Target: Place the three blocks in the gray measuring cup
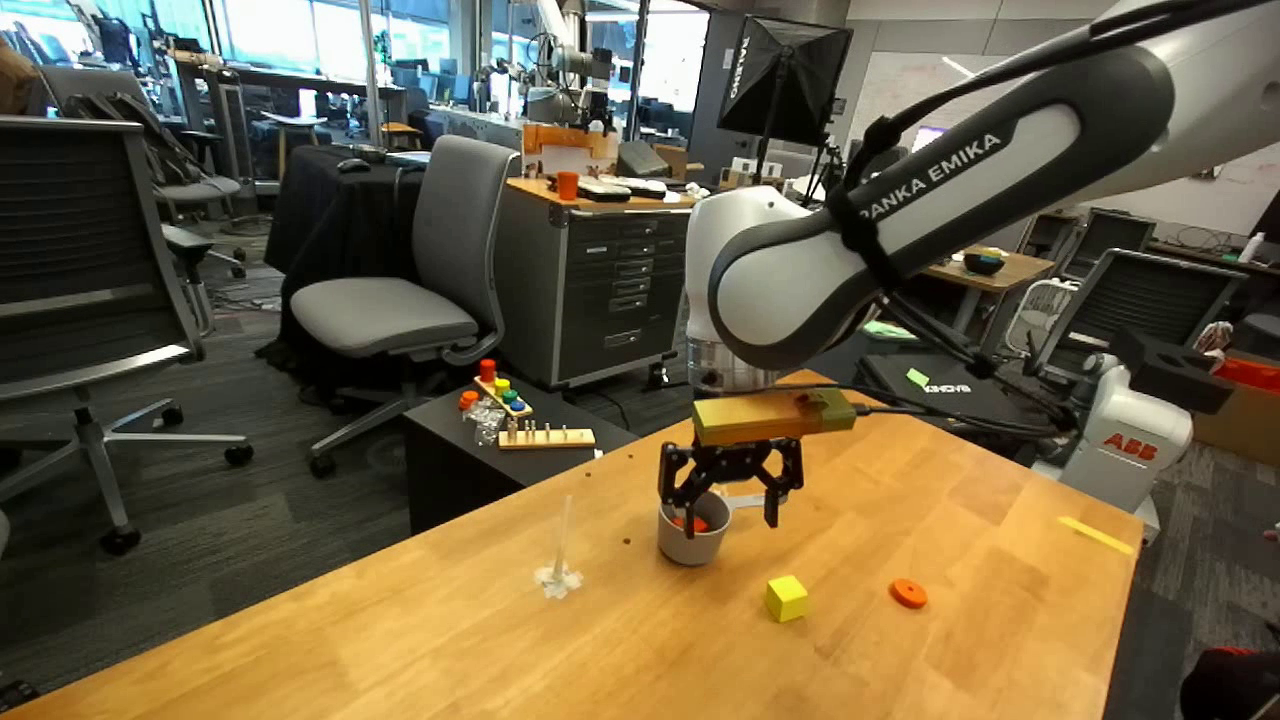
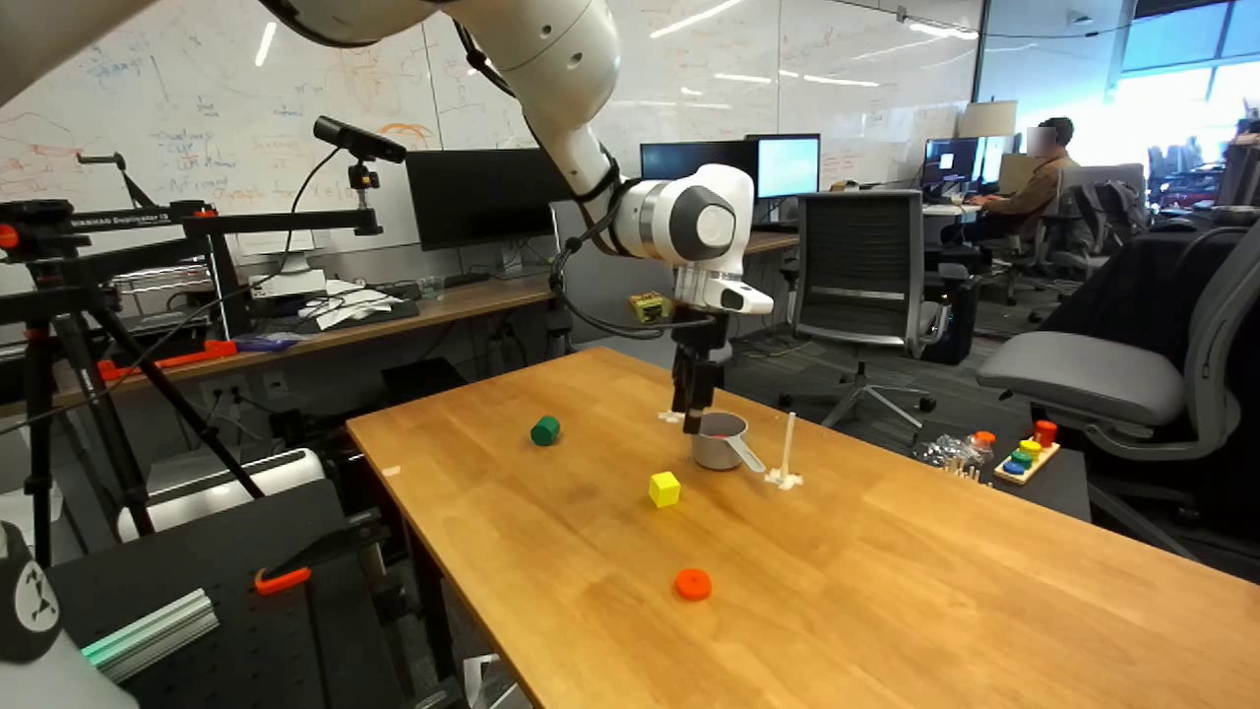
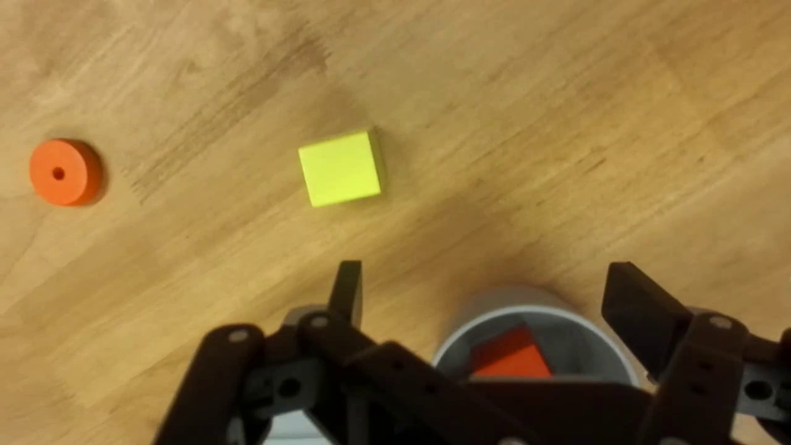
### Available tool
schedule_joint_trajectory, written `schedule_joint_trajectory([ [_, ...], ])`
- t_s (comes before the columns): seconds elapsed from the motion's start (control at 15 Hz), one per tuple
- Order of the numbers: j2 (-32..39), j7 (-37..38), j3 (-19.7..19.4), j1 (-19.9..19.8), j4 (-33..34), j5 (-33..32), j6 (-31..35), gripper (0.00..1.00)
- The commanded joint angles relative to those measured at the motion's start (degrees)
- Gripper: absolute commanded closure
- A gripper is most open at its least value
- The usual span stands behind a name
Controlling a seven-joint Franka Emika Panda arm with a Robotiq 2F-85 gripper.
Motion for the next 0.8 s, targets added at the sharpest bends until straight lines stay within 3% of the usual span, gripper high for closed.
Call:
schedule_joint_trajectory([
  [0.0,-6.0,-1.5,-0.2,1.7,-8.8,-2.3,1.9,0.0],
  [0.33,-9.0,-4.1,-1.0,2.2,-14.9,-7.0,4.3,0.0],
  [0.73,-7.5,-6.5,-2.4,1.8,-16.7,-10.7,5.2,0.0],
])
